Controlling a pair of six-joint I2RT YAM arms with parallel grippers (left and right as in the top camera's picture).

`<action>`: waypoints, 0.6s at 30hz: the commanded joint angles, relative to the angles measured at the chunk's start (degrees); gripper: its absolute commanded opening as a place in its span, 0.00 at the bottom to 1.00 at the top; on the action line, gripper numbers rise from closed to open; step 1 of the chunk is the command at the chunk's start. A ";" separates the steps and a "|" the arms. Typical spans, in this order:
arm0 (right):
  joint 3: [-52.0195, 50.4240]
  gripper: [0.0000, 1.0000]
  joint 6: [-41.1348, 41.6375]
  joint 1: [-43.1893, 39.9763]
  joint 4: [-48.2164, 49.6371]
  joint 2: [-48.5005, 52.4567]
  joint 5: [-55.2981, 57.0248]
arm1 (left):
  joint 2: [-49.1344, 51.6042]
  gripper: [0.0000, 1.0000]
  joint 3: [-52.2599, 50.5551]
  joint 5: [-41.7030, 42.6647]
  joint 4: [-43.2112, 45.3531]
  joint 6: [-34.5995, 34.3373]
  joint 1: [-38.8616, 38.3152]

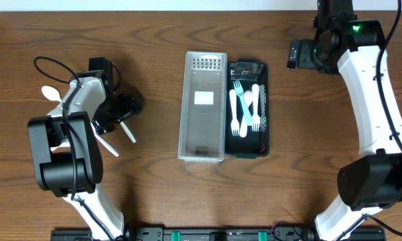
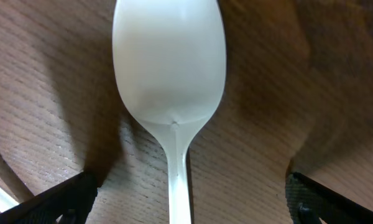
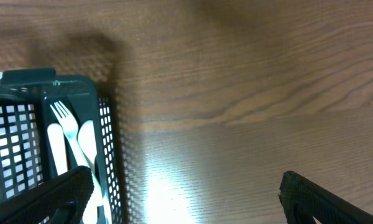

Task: Pack container
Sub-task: 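Lower left gripper and grasp a white spoon by its handle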

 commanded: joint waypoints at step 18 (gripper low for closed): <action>-0.24 0.99 0.50 -0.61 -0.42 0.35 0.81 | 0.33 0.34 -2.01 0.92 0.09 1.11 0.09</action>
